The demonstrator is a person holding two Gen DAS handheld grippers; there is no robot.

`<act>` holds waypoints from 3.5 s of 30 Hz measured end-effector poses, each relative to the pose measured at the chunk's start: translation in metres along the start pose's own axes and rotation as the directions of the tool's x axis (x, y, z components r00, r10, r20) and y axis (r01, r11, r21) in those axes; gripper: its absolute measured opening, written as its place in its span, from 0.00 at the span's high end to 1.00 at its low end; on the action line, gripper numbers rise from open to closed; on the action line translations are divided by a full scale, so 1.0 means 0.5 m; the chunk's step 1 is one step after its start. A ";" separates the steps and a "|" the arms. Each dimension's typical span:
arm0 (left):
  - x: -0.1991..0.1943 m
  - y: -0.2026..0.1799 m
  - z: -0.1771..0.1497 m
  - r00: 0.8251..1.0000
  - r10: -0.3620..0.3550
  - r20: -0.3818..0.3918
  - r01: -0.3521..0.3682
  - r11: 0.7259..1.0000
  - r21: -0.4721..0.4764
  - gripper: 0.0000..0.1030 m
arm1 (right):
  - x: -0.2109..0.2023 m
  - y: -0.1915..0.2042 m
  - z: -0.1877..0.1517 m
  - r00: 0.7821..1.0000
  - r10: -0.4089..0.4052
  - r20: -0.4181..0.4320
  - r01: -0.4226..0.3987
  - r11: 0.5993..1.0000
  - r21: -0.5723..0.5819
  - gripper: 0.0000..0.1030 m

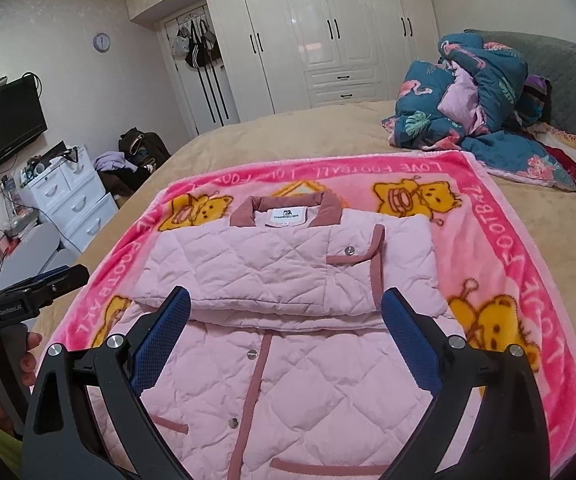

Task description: Fold large clothes

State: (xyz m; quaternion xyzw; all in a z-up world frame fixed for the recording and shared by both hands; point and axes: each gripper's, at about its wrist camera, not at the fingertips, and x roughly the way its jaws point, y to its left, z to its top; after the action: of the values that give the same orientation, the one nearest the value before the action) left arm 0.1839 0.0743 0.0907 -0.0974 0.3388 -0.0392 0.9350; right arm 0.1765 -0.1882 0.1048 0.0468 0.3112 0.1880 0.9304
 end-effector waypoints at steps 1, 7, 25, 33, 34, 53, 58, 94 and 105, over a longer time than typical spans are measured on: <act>-0.007 -0.002 -0.002 1.000 -0.002 0.004 0.002 1.000 0.003 0.08 | -0.006 0.000 -0.002 1.000 -0.002 0.005 0.002 1.000 0.001 0.04; -0.039 -0.007 -0.016 1.000 -0.007 0.022 0.007 1.000 0.004 0.08 | -0.049 -0.002 -0.016 1.000 0.007 0.023 -0.007 1.000 0.002 0.04; -0.087 -0.006 -0.102 1.000 -0.012 0.024 0.011 1.000 0.018 0.08 | -0.127 -0.005 -0.074 0.999 0.017 0.051 -0.015 1.000 -0.025 0.04; -0.084 0.018 -0.155 1.000 0.029 -0.004 -0.029 1.000 0.003 0.08 | -0.135 -0.026 -0.118 1.000 -0.001 0.030 0.002 1.000 -0.028 0.04; -0.082 0.022 -0.161 0.999 0.033 -0.008 -0.033 0.999 0.000 0.08 | -0.135 -0.030 -0.124 1.000 -0.004 0.025 0.005 1.000 -0.028 0.04; -0.065 0.059 -0.264 0.991 0.099 -0.087 -0.099 0.995 0.009 0.08 | -0.134 -0.099 -0.243 0.994 -0.068 -0.088 0.065 0.997 -0.038 0.04; -0.065 0.068 -0.286 0.988 0.112 -0.107 -0.111 0.994 0.007 0.08 | -0.133 -0.128 -0.276 0.988 -0.092 -0.123 0.089 0.996 -0.029 0.04; -0.095 0.193 -0.451 0.944 0.196 -0.264 -0.218 0.974 -0.056 0.08 | -0.133 -0.282 -0.441 0.910 -0.073 -0.408 0.109 0.992 0.066 0.04; -0.106 0.234 -0.487 0.949 0.128 -0.290 -0.171 0.977 -0.130 0.08 | -0.124 -0.273 -0.447 0.904 0.028 -0.428 0.015 0.995 0.098 0.14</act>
State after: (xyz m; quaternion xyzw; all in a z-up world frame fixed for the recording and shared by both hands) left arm -0.0121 0.1583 -0.0833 -0.1365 0.4758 0.0448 0.8677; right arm 0.0412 -0.3444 -0.0677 0.0515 0.5167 0.1812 0.8352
